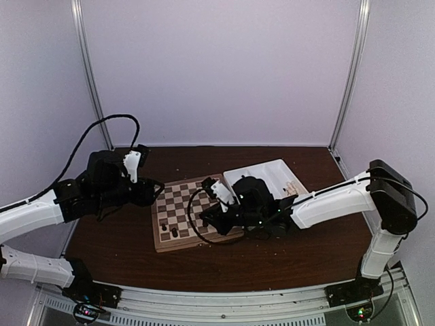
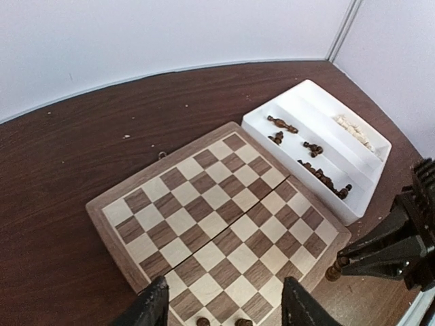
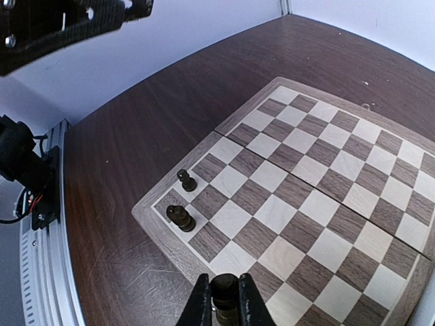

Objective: Set up the chess pieces on the board
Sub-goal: Place the chess piece on the chessboard.

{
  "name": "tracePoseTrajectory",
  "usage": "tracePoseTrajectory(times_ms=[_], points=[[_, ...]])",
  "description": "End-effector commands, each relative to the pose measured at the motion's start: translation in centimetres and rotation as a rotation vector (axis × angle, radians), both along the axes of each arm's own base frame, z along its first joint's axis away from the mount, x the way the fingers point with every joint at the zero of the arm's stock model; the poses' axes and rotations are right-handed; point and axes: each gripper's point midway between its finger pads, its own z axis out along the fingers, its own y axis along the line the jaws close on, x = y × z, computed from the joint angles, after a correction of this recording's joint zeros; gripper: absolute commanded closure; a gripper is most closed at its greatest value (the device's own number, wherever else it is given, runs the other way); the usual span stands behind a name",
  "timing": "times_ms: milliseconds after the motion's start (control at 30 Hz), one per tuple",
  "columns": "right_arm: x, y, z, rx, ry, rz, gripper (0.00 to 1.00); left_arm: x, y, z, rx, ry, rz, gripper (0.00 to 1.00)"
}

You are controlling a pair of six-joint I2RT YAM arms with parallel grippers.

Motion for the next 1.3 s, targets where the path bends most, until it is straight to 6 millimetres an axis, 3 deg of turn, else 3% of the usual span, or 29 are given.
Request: tracePoseTrajectory(times_ms=[0, 200, 567, 1267], points=[[0.4, 2.4, 1.2, 0.063, -0.117, 0.007, 1.0, -0.2, 2.2, -0.4, 0.025, 0.015, 0.074, 0.43], [-0.7, 4.1, -0.3, 0.125, -0.199, 0.087, 1.0, -0.7, 3.0, -0.3, 0.031, 0.012, 0.084, 0.42], [-0.4, 5.6, -3.2, 0.107, -0.183, 0.115, 1.0, -0.9, 3.1, -0.8, 0.035, 0.019, 0.08, 0.42], [0.0, 5.0, -5.8, 0.07, -0.184, 0.089, 0.93, -1.1, 3.0, -1.0, 0.028, 0.01, 0.064, 0.41]])
